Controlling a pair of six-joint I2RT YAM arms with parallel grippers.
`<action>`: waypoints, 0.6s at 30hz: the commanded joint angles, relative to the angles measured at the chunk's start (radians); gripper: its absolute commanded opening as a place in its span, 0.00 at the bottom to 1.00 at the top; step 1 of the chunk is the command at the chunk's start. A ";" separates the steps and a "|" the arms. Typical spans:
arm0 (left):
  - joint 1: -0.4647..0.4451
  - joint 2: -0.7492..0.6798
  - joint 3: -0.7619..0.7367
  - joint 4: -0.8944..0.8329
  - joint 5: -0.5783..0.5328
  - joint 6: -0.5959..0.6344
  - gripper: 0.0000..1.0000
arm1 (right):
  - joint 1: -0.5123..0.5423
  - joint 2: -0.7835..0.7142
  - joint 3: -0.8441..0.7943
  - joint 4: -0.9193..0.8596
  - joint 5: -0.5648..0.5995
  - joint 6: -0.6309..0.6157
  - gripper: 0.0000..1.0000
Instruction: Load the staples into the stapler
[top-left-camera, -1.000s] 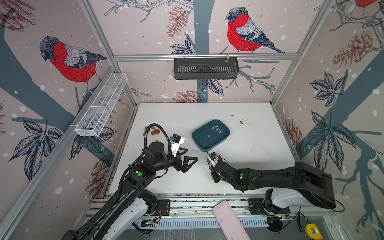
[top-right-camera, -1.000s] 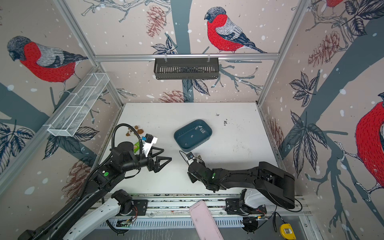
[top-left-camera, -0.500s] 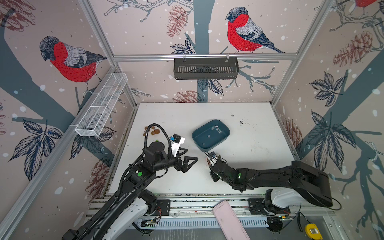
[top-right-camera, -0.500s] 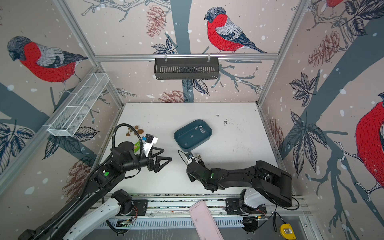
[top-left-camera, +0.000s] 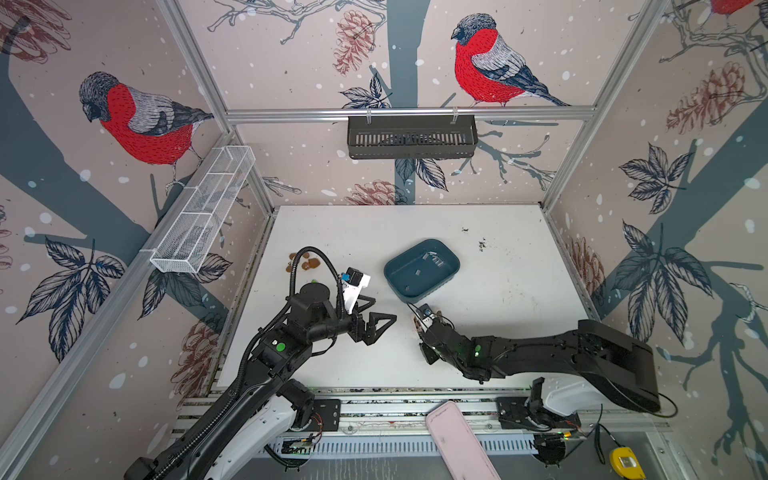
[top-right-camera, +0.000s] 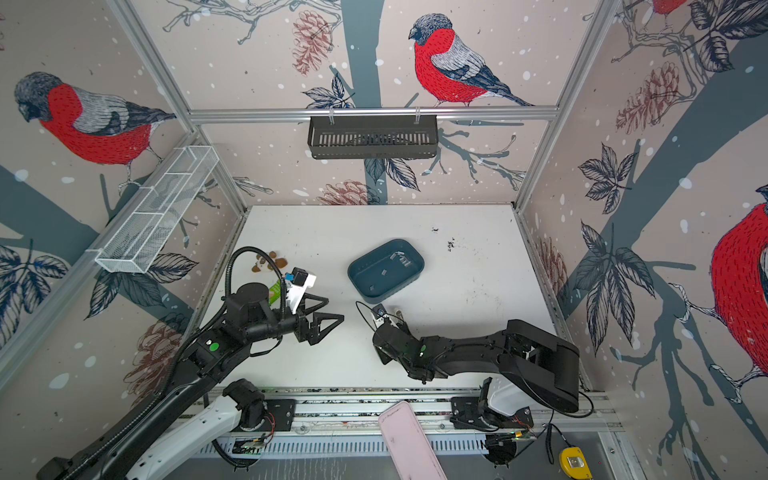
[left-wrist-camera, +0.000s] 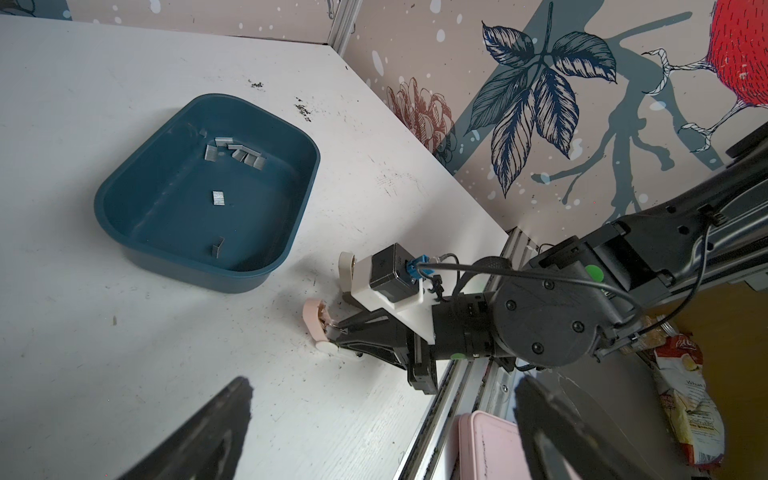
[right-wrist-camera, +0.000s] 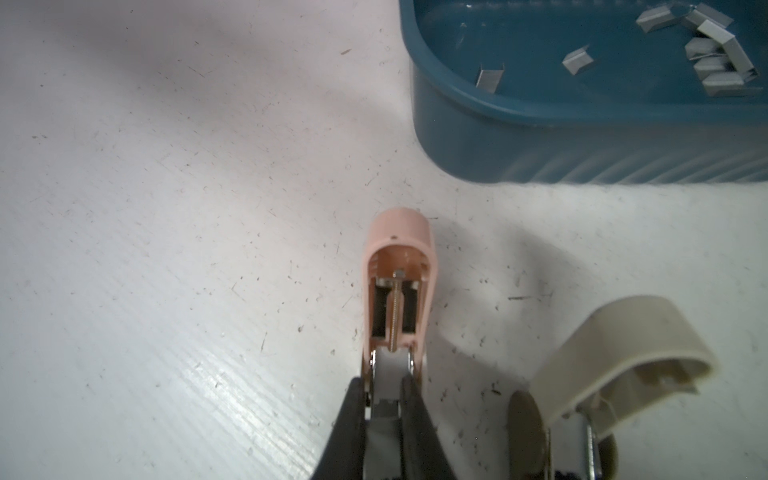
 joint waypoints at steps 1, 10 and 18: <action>0.002 0.000 0.001 0.021 0.000 0.011 0.98 | 0.000 0.003 0.001 -0.006 0.023 0.009 0.11; 0.000 0.004 0.000 0.020 0.004 0.013 0.98 | -0.002 0.002 -0.005 -0.003 0.031 0.015 0.10; 0.001 0.003 0.000 0.020 0.003 0.014 0.98 | 0.000 -0.005 -0.010 -0.002 0.036 0.018 0.10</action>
